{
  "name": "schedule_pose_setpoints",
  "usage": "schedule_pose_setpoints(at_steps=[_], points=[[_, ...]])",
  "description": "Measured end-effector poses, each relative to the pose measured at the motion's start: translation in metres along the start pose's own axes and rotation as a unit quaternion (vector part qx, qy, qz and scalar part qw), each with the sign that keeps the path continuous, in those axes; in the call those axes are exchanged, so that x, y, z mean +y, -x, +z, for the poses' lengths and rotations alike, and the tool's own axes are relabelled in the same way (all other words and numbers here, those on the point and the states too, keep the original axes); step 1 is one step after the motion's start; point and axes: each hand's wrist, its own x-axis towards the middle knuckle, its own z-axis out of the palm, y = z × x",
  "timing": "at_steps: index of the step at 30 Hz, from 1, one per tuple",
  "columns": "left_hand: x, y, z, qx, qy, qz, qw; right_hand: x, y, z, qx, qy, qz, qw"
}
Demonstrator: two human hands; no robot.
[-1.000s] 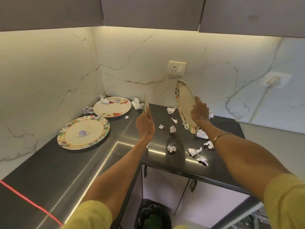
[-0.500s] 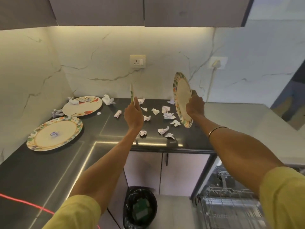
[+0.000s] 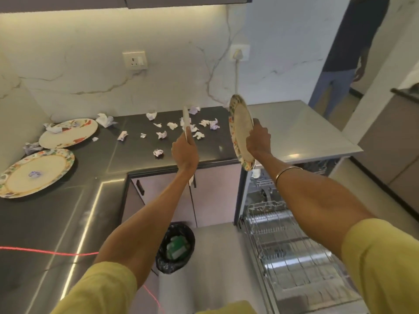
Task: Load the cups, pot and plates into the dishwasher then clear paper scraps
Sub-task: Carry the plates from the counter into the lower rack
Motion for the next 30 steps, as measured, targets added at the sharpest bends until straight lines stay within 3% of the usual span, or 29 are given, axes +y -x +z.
schedule_pose_setpoints(at_steps=[16,30], points=[[0.019,0.154,0.019,-0.181,-0.004,0.041,0.983,0.098,0.149,-0.048,0.024,0.084,0.154,0.984],[0.047,0.316,0.034,-0.339,-0.004,0.042,0.940,0.210,0.278,-0.095,0.013,0.093,0.242,0.966]])
